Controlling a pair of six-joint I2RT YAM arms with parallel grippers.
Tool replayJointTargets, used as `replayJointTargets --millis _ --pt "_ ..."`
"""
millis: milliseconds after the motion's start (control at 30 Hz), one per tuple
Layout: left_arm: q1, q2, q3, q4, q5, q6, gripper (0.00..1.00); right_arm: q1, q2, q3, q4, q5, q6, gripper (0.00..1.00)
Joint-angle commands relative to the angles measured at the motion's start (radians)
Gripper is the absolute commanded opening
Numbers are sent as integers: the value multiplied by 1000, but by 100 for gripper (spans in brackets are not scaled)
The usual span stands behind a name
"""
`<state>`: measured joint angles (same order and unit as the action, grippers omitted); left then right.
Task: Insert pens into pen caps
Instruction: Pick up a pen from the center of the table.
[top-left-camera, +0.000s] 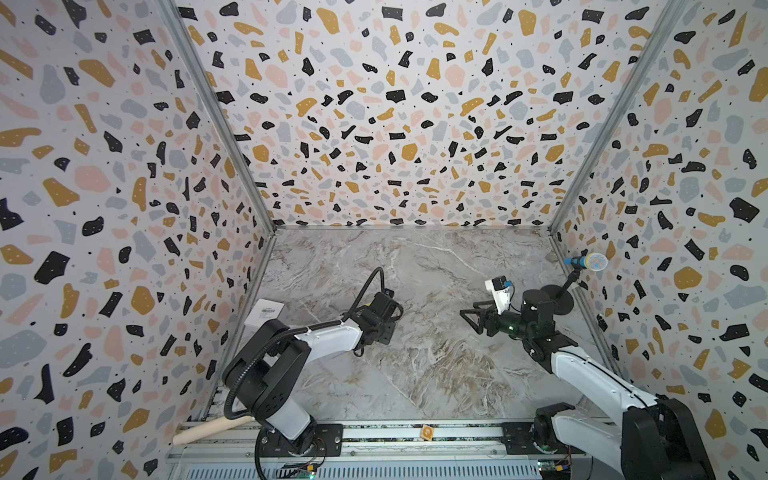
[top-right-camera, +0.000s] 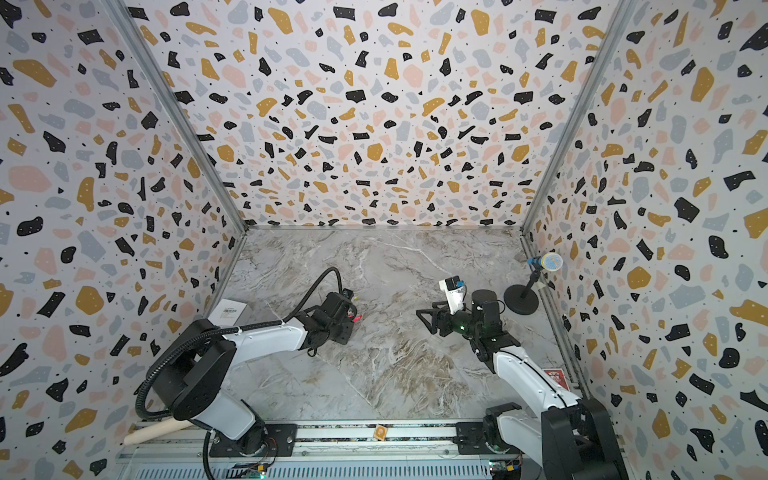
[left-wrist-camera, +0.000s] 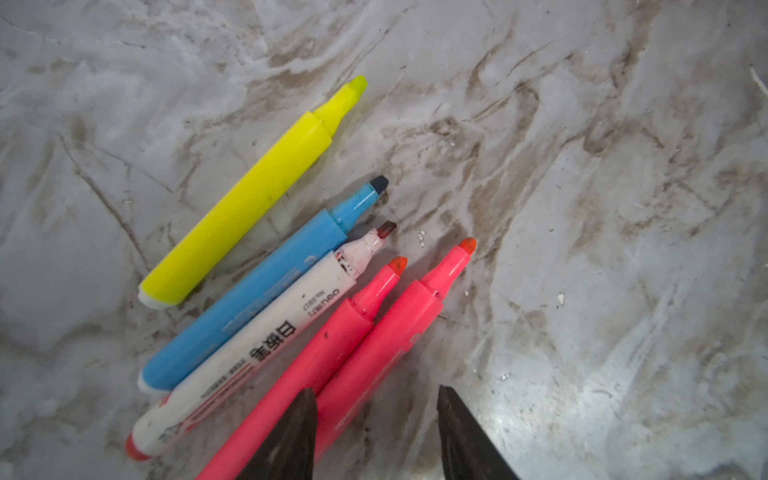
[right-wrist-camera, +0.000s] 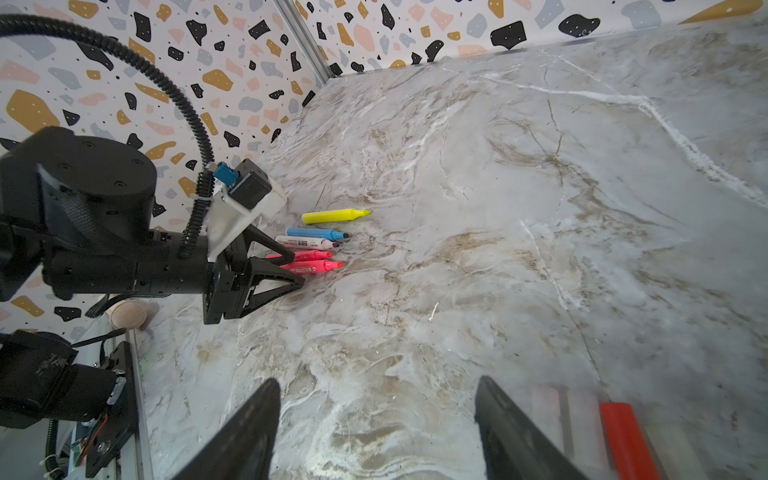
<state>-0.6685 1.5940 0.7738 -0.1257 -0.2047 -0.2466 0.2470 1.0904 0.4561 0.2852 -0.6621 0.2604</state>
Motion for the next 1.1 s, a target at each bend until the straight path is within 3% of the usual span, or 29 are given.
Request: replayJointTargets --millis 0,1067 --pt "3 13 26 18 14 10 47 3 -30 -7 12 0 0 74" --pt "-15 63 34 -47 23 18 32 -5 -37 -14 23 61 32 74"
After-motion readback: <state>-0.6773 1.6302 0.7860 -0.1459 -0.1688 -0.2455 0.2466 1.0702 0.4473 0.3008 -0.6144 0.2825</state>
